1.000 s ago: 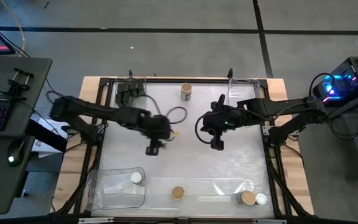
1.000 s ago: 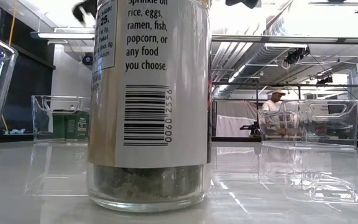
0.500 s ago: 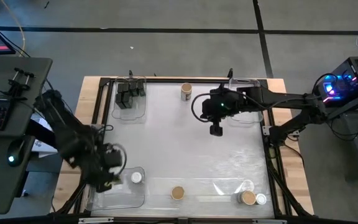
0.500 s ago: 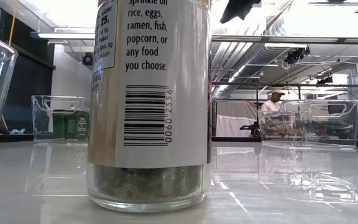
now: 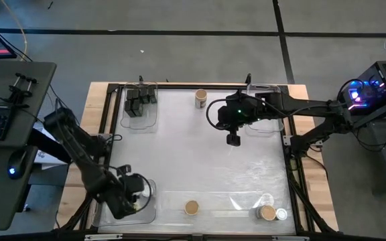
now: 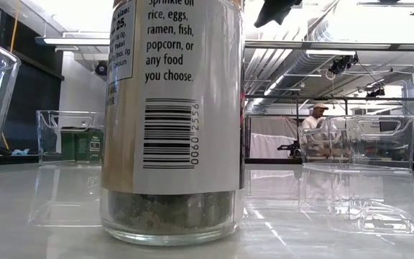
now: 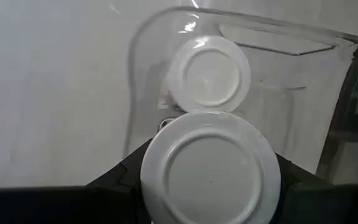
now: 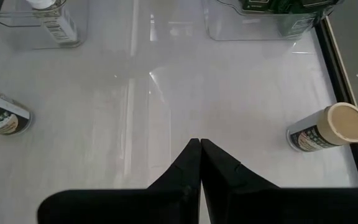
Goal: Sort spices by type
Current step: Put the left white seasoning bottle into the bottom transparent bin
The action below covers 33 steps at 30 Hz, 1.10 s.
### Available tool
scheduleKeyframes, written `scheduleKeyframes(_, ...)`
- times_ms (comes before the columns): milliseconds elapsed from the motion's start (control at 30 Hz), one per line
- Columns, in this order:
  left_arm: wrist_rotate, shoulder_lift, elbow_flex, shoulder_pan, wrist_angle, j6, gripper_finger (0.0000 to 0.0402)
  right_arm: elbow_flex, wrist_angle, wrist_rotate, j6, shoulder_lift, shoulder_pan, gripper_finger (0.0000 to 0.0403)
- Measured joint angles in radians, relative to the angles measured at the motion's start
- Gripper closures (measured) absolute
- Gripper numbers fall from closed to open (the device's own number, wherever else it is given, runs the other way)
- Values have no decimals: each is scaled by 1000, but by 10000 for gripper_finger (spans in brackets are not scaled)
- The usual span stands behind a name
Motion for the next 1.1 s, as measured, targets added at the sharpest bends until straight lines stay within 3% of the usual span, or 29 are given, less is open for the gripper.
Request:
scheduleKeyframes(133,23,39,-46,1,87,4,240,0,0,0,0,0,0,403)
scheduleKeyframes(400,8,62,-94,24,84,5,238,0,0,-12,0,0,0,403)
scheduleKeyframes(633,7,59,-92,32,104,32,164,0,0,-13,0,0,1,403)
scheduleKeyframes(1100,58,-39,-64,9,15,45,153,0,0,-12,-3,0,1,403)
